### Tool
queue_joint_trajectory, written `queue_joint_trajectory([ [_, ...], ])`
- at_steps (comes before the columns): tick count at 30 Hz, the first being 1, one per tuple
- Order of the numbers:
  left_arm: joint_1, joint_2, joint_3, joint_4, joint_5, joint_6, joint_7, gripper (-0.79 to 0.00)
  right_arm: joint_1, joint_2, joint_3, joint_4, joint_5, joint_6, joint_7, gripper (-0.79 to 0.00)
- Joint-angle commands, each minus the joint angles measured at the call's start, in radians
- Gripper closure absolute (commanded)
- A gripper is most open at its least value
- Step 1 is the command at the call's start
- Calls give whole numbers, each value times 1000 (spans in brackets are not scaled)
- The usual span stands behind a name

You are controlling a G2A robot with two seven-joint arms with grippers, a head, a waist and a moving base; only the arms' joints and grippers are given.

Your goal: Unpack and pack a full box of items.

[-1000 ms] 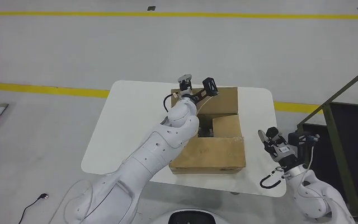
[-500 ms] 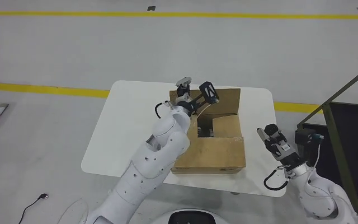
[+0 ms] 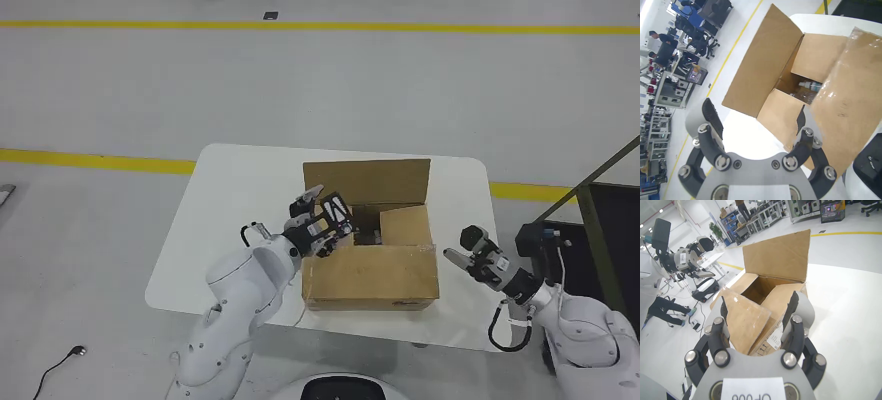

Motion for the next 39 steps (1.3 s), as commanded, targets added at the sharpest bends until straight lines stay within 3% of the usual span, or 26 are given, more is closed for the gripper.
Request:
queue_joint_trajectory([
  [1, 13, 3, -7, -12, -19, -10, 14, -785, 6, 3, 3, 8, -6, -4, -1, -785],
  [9, 13, 3, -7, -12, -19, -10, 14, -785, -39, -4, 28, -20, -117, 156, -171, -785],
  [14, 21, 4, -3, 12, -44, -19, 17, -785, -67, -8, 11, -28, -161, 171, -234, -785],
  [17, -3, 4, -10, 55, -120, -65, -39, -785, -71, -7, 9, -18, -185, 170, -251, -785],
  [28, -129, 10, -115, 228, -621, -94, -488, -785, -85, -6, 2, 14, -204, 155, -297, -785],
  [32, -152, 26, -115, 257, -748, -42, -542, -785, -81, -5, -6, 27, -206, 150, -300, -785],
  [39, -159, 38, -101, 241, -720, -53, -531, -785, -74, -3, -16, 39, -210, 147, -301, -785],
])
